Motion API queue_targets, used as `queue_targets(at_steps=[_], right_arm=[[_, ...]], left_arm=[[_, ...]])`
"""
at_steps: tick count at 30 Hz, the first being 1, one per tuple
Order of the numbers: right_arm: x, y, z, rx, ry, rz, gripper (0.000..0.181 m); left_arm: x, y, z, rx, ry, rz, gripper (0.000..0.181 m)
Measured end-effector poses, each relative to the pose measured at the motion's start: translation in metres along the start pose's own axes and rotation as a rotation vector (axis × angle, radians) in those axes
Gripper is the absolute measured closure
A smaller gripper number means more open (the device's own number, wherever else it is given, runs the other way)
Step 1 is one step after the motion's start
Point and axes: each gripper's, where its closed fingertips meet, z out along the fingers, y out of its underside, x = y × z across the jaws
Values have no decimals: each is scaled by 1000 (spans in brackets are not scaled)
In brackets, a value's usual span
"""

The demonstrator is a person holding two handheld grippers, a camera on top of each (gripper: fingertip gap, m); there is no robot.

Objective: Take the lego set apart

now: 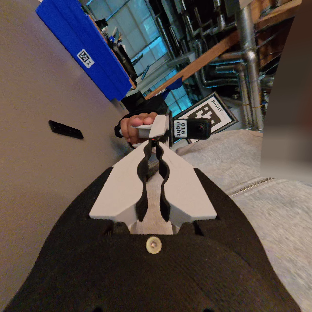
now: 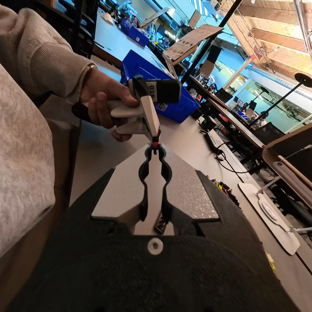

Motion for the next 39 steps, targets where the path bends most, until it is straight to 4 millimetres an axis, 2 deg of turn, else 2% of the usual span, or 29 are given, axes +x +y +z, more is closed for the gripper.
queue_targets(at_steps=[5,8,11,17,22,27,33,39], right_arm=[[-1,4,1,-33,-2,-17,176],[-2,7,1,-56,-2,-50,176],[-4,11,2,-85,-5,-86,176],[-9,18,4,-134,-19,-140,176],[-2,25,8,-178,34,-130,172],[2,41,15,-315,87,-186,165],[7,38,15,-343,136,-211,175],[4,41,16,-379,125,-231,175]], left_arm=[[-8,1,1,-9,-68,34,176],[-16,4,2,-35,-137,72,169],[-17,5,2,-49,-171,113,176],[-25,10,1,-94,-231,136,176],[-32,2,-1,-48,-290,153,177],[-40,-5,-4,-8,-372,192,177],[-45,-5,-1,-5,-420,211,177],[-47,-3,-1,-12,-431,206,177]])
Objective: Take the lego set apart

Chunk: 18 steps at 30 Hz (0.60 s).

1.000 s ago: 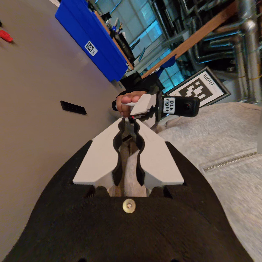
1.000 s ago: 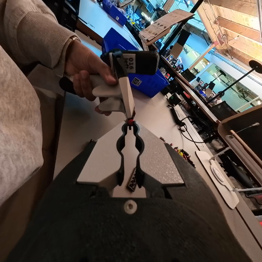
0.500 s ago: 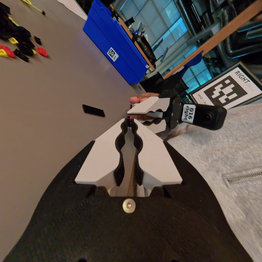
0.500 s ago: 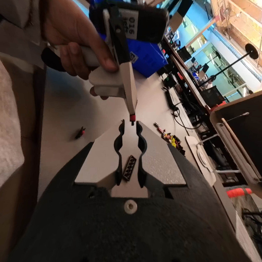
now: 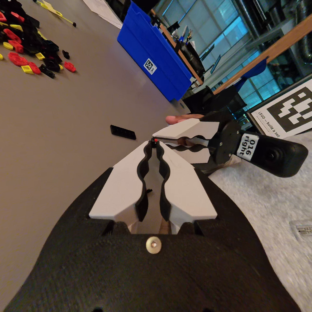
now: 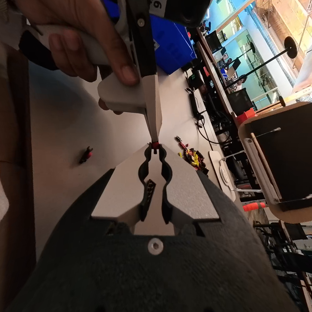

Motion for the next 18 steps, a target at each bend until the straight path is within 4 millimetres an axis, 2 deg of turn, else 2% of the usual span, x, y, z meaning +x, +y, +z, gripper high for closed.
queue_targets(at_steps=[4,18], right_arm=[[-5,-2,4,-26,-6,-17,175],[5,-2,5,-43,48,70,172]], left_arm=[[2,6,4,-28,10,-4,177],[1,-6,1,37,-22,4,177]])
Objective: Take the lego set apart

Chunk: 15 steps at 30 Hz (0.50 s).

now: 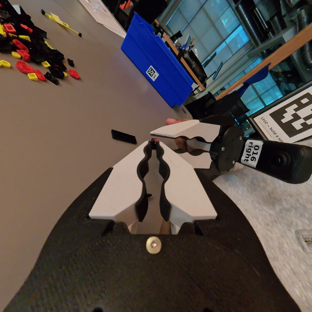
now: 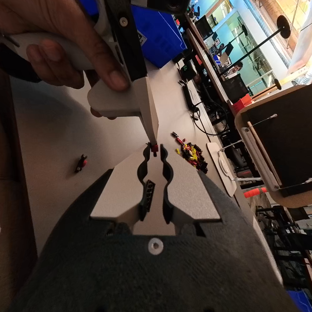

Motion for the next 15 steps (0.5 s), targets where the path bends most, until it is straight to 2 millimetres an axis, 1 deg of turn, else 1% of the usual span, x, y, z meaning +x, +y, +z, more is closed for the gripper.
queue_targets(at_steps=[1,10,15], right_arm=[[0,0,0,0,-3,4,174],[5,-1,1,-19,28,33,175],[12,0,1,-69,87,-3,176]], left_arm=[[0,0,0,2,-1,0,177],[1,-8,0,50,-31,30,177],[0,-15,2,86,-103,136,177]])
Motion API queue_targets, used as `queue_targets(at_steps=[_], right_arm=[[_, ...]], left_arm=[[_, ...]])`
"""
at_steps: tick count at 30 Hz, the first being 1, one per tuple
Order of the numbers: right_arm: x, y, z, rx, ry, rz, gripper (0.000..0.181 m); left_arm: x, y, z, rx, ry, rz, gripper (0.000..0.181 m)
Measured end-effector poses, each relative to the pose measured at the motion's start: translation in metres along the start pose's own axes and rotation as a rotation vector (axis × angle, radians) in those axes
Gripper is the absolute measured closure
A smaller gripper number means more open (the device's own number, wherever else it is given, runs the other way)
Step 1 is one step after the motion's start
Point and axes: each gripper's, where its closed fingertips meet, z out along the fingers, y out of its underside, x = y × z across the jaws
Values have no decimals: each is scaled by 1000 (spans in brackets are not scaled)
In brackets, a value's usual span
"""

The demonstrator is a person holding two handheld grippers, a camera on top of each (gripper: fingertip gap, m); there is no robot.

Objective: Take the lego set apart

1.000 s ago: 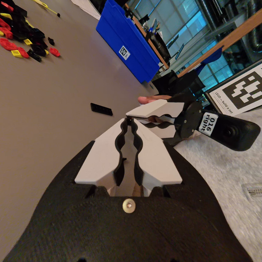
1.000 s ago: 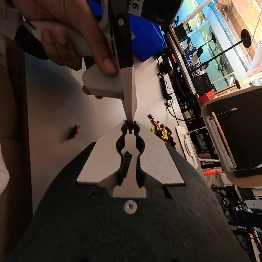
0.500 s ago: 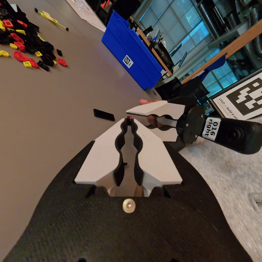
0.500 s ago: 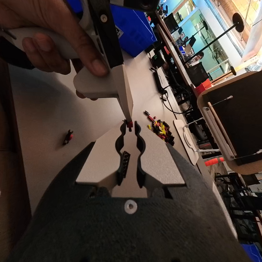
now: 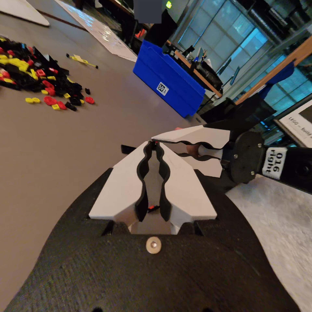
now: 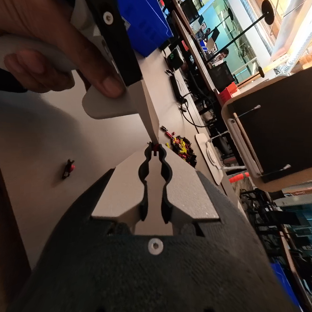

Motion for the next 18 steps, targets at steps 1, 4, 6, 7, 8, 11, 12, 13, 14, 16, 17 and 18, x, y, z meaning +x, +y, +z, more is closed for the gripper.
queue_targets(at_steps=[1,4,6,7,8,11,12,13,14,16,17,18], right_arm=[[1,1,0,-10,7,-7,176],[3,4,1,-25,23,-10,176],[6,6,1,-36,41,-23,176],[7,7,2,-42,49,-27,176],[8,7,2,-44,53,-24,176],[9,8,2,-46,62,-33,176],[9,8,2,-41,61,-28,176],[10,8,2,-34,55,-12,176],[10,7,2,-24,47,6,176],[10,6,0,-1,24,55,176],[11,6,-1,17,13,89,176],[11,4,-3,28,9,106,176]], left_arm=[[-1,0,1,0,-12,13,177],[-3,-1,5,0,-38,40,177],[-3,-3,7,-3,-72,93,177],[-3,-3,8,-2,-84,109,177],[-4,-4,9,1,-87,108,176],[-5,-5,10,1,-99,119,176],[-5,-6,10,4,-99,114,176],[-5,-6,10,10,-97,106,176],[-5,-7,9,14,-94,95,176],[-6,-7,8,20,-83,68,176],[-7,-8,7,27,-78,56,176],[-7,-9,7,34,-79,46,176]])
